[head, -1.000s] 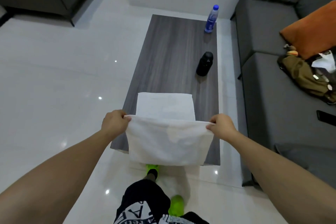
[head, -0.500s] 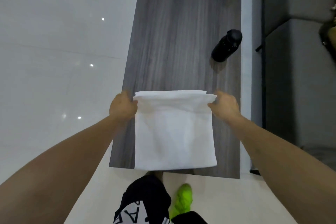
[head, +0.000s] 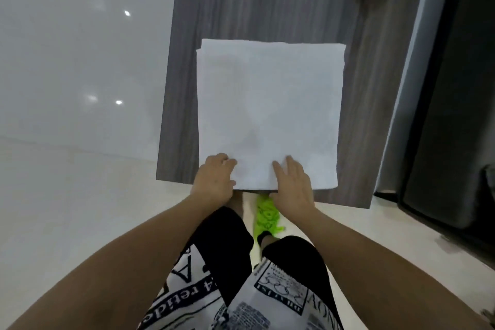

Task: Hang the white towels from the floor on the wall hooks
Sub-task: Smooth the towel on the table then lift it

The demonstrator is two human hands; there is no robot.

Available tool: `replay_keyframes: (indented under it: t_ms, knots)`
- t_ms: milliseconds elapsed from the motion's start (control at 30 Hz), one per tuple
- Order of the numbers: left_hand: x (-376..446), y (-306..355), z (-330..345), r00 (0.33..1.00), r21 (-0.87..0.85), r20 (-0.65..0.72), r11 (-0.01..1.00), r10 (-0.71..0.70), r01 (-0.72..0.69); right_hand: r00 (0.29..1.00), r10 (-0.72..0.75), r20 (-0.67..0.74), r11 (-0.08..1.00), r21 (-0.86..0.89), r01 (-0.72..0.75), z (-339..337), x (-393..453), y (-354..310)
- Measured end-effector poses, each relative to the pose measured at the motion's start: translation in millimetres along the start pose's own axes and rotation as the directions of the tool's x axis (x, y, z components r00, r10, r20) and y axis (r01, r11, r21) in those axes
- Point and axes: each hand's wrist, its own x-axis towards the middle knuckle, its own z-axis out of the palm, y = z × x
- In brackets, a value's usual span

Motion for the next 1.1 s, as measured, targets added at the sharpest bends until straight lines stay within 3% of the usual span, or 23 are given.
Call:
replay_keyframes:
  t_ms: [100,167,233,333,467,633,833,967,1100]
  knots:
    - [-11,1,46,0.992,0.218,-0.041,0.97,0.123,-0.111,0.985,-0.041,-0.17,0.995,-0.098,0.024,37,-5,0]
    - [-13,1,68,0.978,0.31,-0.139,0.945,0.156,-0.106,0.959,-0.054,-0.278,0.996,-0.081,0.033,53,-3,5]
    - [-13,2,76,0.951,0.36,-0.256,0.93,0.173,-0.072,0.95,-0.091,-0.3,0.994,-0.08,0.07,64,-2,14]
    - [-23,10,71,0.948,0.335,-0.279,0.941,0.154,-0.054,0.939,-0.139,-0.316,0.99,-0.076,0.12,69,-15,24]
    - [-63,32,45,0.972,0.348,-0.231,0.937,0.052,0.033,0.941,-0.039,-0.335,0.995,0.074,0.067,38,-48,16]
    - [-131,61,-24,0.925,0.275,-0.377,0.959,0.042,0.068,0.901,-0.104,-0.421,0.972,0.149,0.181,-40,-100,2]
    - [-226,74,-143,0.825,0.077,-0.561,0.988,-0.067,0.133,0.855,-0.229,-0.465,0.925,0.17,0.34,-176,-160,-67]
    - [-305,49,-207,0.684,-0.101,-0.707,0.983,-0.179,0.152,0.771,-0.397,-0.498,0.875,0.049,0.482,-247,-212,-135]
    - [-394,4,-249,0.534,-0.158,-0.815,0.973,-0.226,0.17,0.654,-0.56,-0.509,0.788,-0.083,0.61,-283,-274,-217]
